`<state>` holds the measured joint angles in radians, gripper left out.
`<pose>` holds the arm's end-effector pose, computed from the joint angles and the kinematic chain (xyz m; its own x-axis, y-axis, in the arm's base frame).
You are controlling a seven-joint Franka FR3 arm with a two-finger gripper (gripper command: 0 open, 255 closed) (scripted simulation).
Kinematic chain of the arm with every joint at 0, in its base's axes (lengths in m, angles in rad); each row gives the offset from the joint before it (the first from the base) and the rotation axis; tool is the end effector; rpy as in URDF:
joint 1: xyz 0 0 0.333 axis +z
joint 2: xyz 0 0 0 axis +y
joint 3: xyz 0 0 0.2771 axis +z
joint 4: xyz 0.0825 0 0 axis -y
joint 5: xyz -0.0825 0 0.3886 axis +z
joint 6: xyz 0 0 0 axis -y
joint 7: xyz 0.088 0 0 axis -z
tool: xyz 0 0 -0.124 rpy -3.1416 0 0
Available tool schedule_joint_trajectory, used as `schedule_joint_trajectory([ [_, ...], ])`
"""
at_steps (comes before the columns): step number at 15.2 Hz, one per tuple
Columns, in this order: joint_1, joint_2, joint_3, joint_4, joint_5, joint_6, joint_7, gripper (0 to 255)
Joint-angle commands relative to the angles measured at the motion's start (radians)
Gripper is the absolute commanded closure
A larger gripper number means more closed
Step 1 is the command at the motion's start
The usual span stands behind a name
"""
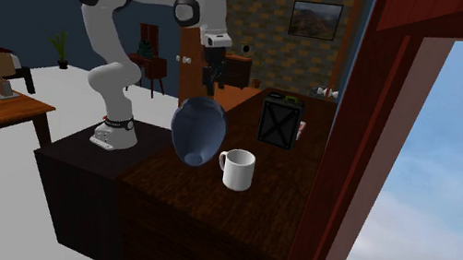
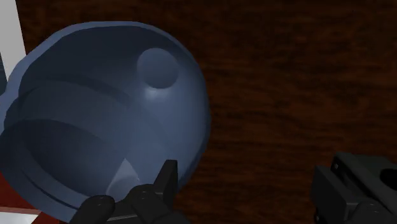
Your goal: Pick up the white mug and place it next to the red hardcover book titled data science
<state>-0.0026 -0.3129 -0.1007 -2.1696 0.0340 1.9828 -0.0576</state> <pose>0.4899 -0.0502 0.4790 0.9902 -0.0576 0.1270 -0.0507 -0.9971 -0.0563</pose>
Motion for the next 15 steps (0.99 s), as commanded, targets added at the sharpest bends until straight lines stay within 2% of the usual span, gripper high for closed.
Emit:
schedule_joint_trajectory([
  [1,-0.012,0.139,-0.024,0.021,-0.004,0.014,-0.023,0],
  [8,-0.024,0.402,-0.054,0.213,0.014,0.088,-0.074,0],
  [15,-0.058,0.676,-0.061,0.477,0.042,0.102,-0.118,0],
])
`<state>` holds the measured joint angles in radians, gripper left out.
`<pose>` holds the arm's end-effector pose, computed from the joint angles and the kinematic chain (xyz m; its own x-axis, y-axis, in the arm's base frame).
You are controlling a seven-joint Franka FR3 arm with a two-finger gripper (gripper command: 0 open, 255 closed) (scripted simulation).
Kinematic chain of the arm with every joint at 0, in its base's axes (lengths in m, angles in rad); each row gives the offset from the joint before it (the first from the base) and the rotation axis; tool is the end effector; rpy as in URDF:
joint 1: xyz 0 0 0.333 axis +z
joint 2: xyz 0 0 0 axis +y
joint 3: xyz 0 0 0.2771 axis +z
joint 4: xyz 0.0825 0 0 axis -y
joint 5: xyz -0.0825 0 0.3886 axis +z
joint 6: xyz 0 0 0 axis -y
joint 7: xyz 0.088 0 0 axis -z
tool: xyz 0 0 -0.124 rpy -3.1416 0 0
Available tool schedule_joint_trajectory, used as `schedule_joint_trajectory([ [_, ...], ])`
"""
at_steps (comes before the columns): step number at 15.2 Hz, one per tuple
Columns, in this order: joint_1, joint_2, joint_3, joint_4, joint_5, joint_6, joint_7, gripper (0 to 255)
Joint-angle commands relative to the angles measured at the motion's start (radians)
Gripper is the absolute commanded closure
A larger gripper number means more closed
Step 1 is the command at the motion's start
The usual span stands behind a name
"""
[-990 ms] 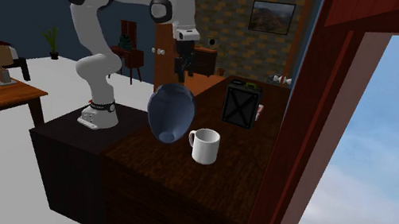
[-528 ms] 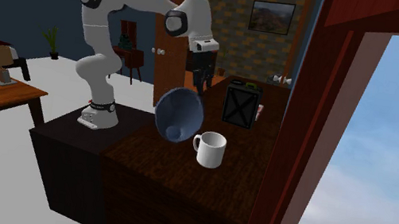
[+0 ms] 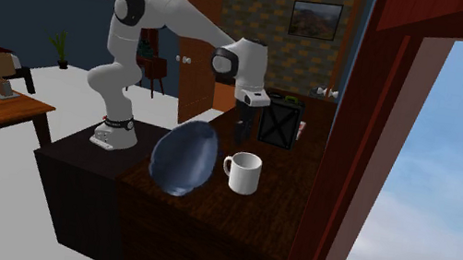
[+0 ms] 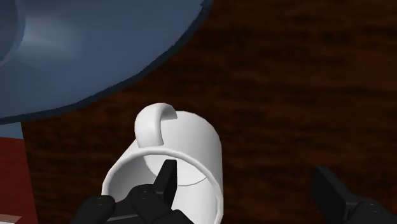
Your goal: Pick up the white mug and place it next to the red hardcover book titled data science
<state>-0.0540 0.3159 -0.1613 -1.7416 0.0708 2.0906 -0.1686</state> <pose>0.6260 -0.1266 0.3433 0.9966 -0.0719 0.0392 -0.0718 -0.9974 -0.0063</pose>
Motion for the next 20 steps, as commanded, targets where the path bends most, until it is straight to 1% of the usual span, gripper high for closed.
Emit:
schedule_joint_trajectory([
  [1,-0.011,0.077,0.000,0.082,0.008,-0.009,-0.010,0],
  [9,-0.013,0.121,0.004,0.043,0.017,0.074,-0.016,0],
  [16,-0.013,0.121,0.005,0.043,0.017,0.074,-0.016,0],
  [17,-0.013,0.121,0.005,0.043,0.017,0.074,-0.016,255],
  [20,-0.013,0.121,0.005,0.043,0.017,0.074,-0.016,255],
])
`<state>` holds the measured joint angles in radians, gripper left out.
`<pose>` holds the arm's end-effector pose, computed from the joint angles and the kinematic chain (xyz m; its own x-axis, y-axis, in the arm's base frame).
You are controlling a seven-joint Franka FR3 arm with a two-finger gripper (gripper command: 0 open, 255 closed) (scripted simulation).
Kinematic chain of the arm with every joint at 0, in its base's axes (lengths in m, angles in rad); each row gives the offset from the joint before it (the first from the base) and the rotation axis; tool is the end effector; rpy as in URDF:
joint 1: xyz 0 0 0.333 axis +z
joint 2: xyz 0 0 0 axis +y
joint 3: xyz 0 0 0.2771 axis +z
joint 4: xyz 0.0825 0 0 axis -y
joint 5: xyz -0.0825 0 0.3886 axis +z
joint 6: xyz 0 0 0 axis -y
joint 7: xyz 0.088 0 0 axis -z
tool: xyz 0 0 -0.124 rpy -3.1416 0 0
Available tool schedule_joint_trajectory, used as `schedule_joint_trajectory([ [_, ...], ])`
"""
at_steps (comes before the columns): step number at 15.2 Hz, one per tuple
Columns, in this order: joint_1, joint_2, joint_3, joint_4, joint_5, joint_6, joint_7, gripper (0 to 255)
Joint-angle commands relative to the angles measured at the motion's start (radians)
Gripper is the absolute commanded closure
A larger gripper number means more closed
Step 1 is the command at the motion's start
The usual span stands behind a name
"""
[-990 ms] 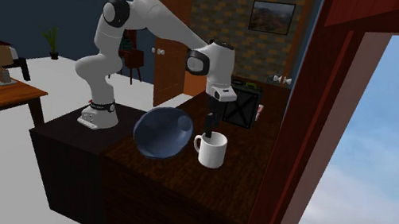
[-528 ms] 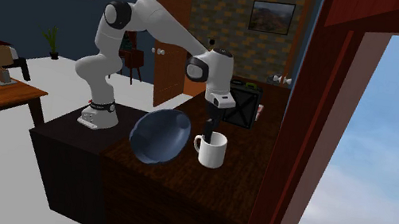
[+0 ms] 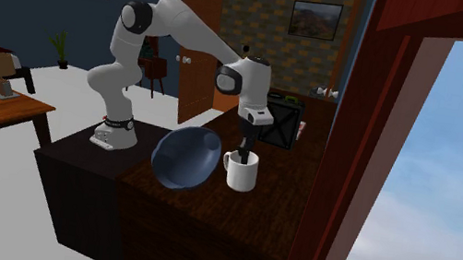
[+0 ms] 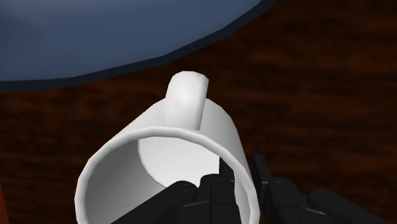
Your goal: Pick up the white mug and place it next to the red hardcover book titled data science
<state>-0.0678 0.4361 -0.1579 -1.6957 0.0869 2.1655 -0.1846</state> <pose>0.6430 -0.1357 0.2945 0.9966 -0.0724 0.0405 -0.0725 -0.9974 0.0001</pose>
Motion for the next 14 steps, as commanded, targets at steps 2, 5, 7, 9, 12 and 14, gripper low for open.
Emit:
schedule_joint_trajectory([
  [2,0.001,0.002,0.001,-0.001,0.001,-0.002,0.000,255],
  [5,0.000,0.002,0.001,-0.001,0.001,-0.002,-0.001,255],
  [7,0.001,-0.005,0.000,0.003,0.000,-0.012,0.001,255],
  [9,0.002,-0.016,-0.001,0.014,-0.003,-0.034,0.003,255],
  [12,0.002,-0.031,-0.002,0.033,-0.006,-0.068,0.005,255],
  [14,0.003,-0.040,-0.003,0.046,-0.009,-0.091,0.006,255],
])
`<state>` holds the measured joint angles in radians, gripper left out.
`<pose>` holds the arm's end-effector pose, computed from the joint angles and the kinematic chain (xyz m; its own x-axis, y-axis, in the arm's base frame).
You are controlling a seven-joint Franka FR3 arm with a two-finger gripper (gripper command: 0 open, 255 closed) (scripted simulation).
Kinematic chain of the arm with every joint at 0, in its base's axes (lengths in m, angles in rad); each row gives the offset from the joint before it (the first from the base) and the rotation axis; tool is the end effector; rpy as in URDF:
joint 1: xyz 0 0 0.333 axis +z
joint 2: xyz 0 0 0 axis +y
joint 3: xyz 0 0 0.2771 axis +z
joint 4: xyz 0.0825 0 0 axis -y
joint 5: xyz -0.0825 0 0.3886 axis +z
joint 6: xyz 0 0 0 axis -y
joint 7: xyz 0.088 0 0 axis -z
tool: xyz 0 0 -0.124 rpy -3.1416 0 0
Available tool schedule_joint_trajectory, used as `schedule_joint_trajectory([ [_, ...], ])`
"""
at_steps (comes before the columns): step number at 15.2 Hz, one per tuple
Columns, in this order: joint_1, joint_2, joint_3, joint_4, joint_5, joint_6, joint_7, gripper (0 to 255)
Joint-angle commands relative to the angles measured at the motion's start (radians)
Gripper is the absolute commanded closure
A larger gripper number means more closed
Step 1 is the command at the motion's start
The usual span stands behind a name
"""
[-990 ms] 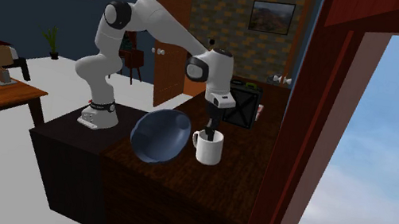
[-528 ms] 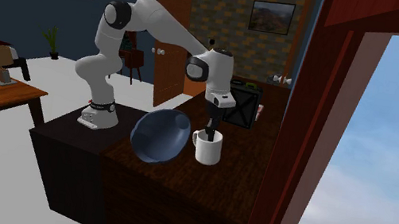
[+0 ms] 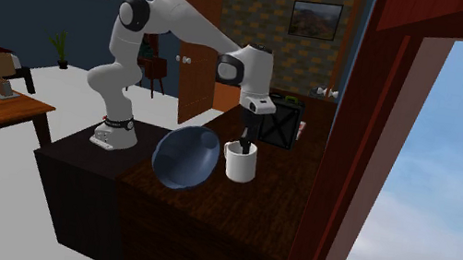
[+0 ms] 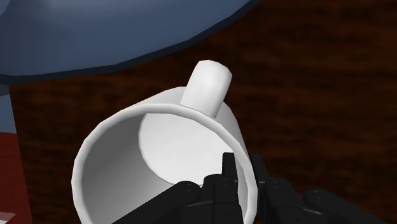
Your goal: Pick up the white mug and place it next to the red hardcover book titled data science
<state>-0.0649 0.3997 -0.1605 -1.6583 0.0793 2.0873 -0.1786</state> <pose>0.6437 -0.1342 0.3287 0.9968 -0.0712 0.0358 -0.0712 -0.9975 -0.0017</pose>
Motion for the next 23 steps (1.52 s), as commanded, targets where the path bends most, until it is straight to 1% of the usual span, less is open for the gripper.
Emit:
schedule_joint_trajectory([
  [1,0.000,-0.008,-0.001,0.016,-0.002,-0.024,0.001,255],
  [12,0.000,-0.044,-0.005,0.114,-0.011,-0.157,0.008,255],
  [23,-0.003,-0.053,-0.007,0.249,-0.014,-0.301,0.012,255],
])
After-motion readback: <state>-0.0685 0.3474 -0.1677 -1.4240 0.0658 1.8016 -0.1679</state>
